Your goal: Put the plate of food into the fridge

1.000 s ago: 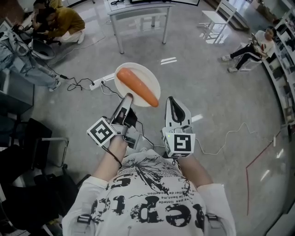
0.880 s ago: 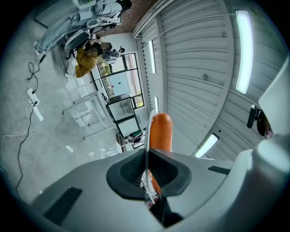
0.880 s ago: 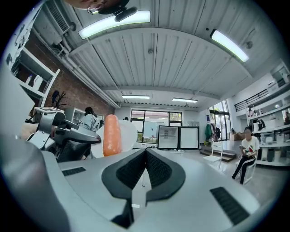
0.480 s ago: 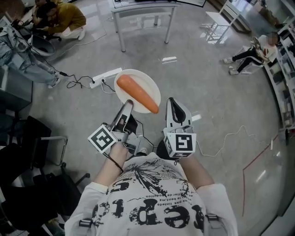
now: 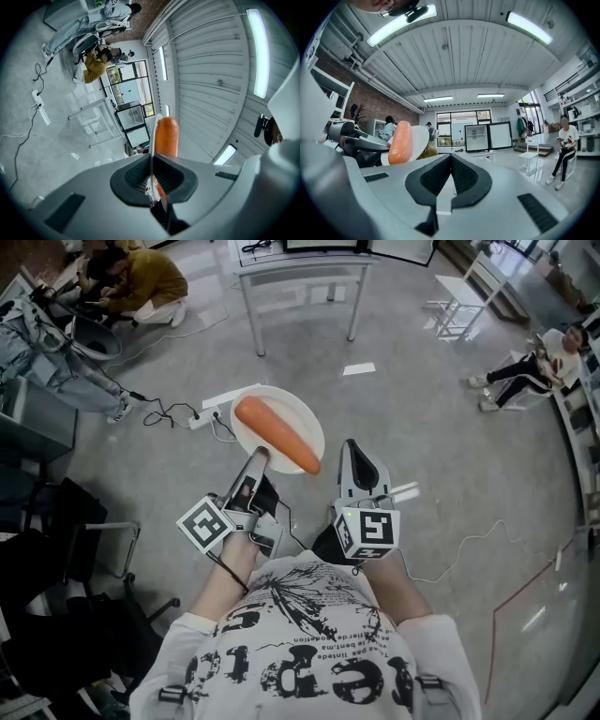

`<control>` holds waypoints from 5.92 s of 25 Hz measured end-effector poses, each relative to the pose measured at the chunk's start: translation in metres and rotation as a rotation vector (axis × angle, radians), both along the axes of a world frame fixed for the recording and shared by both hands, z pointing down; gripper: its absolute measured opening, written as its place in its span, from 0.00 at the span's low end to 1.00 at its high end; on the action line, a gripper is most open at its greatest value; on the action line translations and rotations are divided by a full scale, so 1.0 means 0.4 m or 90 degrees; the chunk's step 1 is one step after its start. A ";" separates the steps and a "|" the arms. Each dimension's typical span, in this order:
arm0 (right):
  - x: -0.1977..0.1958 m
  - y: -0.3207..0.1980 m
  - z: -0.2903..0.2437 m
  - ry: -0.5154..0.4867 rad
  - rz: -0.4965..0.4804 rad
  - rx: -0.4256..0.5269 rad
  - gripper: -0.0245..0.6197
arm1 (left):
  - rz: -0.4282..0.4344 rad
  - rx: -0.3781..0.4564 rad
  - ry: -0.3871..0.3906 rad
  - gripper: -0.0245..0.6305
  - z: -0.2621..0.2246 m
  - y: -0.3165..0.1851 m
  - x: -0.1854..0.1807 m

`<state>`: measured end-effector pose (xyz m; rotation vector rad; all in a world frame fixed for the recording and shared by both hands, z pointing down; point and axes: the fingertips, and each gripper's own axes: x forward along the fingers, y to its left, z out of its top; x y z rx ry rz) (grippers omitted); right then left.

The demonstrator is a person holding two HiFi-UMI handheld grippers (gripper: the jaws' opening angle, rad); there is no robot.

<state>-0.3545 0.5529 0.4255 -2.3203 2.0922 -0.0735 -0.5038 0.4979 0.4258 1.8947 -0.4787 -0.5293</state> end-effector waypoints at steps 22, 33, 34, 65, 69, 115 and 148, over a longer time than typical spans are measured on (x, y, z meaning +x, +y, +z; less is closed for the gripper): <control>0.546 -0.269 -0.021 0.025 -0.073 0.003 0.04 | -0.033 0.024 0.013 0.07 -0.052 -0.230 0.562; 0.602 -0.360 -0.027 0.045 -0.088 -0.003 0.04 | 0.004 0.011 0.019 0.07 -0.046 -0.345 0.673; 0.604 -0.378 -0.031 0.051 -0.088 -0.003 0.04 | 0.010 0.005 0.021 0.07 -0.045 -0.364 0.681; 0.717 -1.077 -0.036 0.071 0.025 0.005 0.04 | 0.055 -0.030 0.005 0.07 -0.016 -1.112 0.721; 0.775 -1.212 -0.041 0.059 0.001 -0.003 0.04 | 0.029 -0.042 0.011 0.07 -0.024 -1.242 0.772; 1.416 -2.012 -0.063 0.012 -0.152 -0.030 0.04 | -0.116 -0.032 0.024 0.07 -0.079 -2.016 1.393; 1.478 -2.485 -0.056 0.018 -0.220 -0.070 0.04 | -0.178 -0.025 0.035 0.07 -0.146 -2.433 1.461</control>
